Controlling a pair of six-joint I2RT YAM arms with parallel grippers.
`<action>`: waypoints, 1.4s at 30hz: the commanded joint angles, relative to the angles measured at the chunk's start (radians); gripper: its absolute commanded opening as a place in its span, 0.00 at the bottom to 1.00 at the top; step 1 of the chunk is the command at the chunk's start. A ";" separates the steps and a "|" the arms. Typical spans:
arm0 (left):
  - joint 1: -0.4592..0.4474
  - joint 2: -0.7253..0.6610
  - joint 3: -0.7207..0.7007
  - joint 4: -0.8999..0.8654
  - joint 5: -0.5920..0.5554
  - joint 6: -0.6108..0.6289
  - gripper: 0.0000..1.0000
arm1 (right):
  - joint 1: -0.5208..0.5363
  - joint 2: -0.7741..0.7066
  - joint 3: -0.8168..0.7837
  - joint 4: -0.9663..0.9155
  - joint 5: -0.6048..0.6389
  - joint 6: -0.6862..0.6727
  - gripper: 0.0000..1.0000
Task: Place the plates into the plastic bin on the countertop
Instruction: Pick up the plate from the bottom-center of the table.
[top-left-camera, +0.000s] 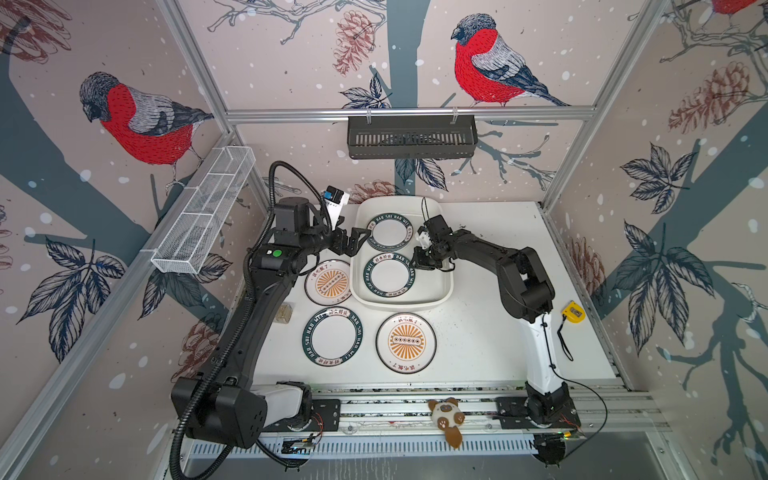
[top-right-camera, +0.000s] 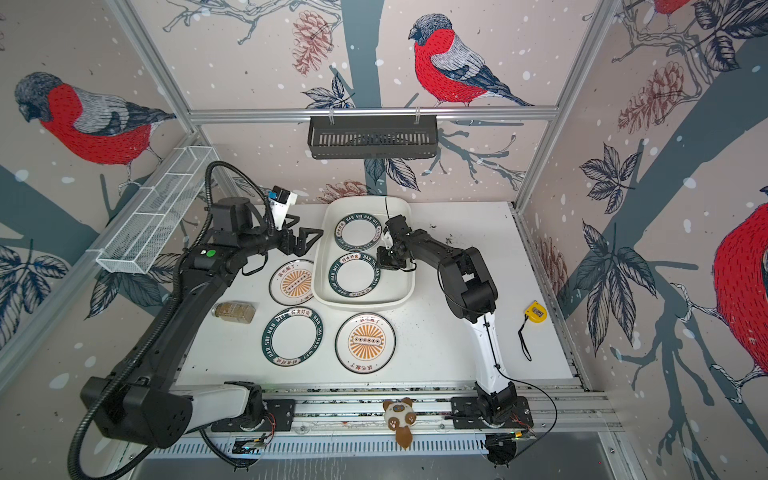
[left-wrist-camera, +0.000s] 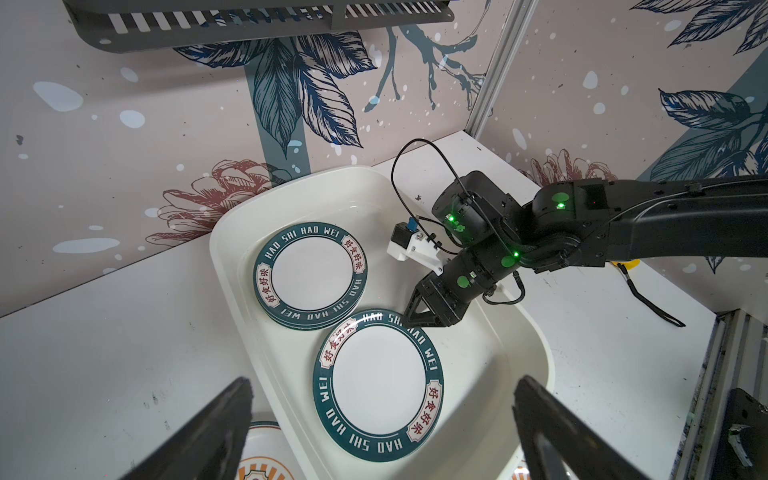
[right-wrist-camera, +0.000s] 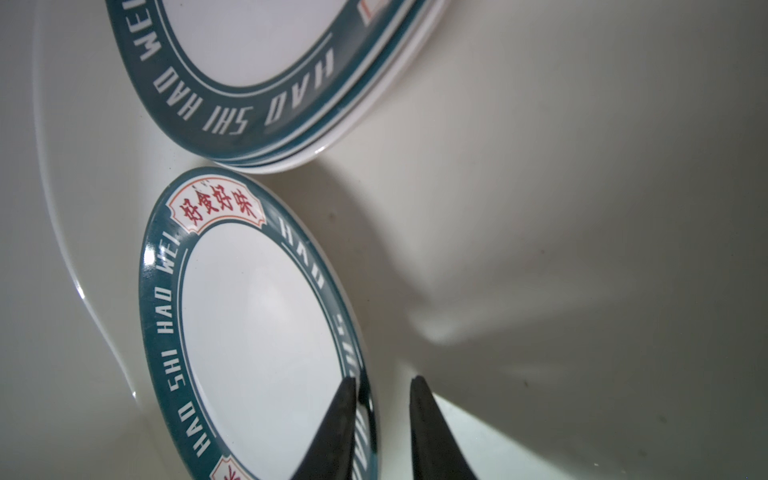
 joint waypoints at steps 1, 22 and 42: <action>-0.001 -0.003 0.005 0.014 0.015 0.020 0.97 | -0.003 -0.017 0.012 -0.007 0.026 -0.005 0.27; -0.002 0.000 -0.015 0.007 -0.014 0.084 0.97 | 0.006 -0.822 -0.589 0.220 0.199 0.177 0.35; 0.000 -0.043 -0.110 0.041 -0.103 0.062 0.97 | 0.015 -1.406 -0.963 0.118 0.258 0.295 0.49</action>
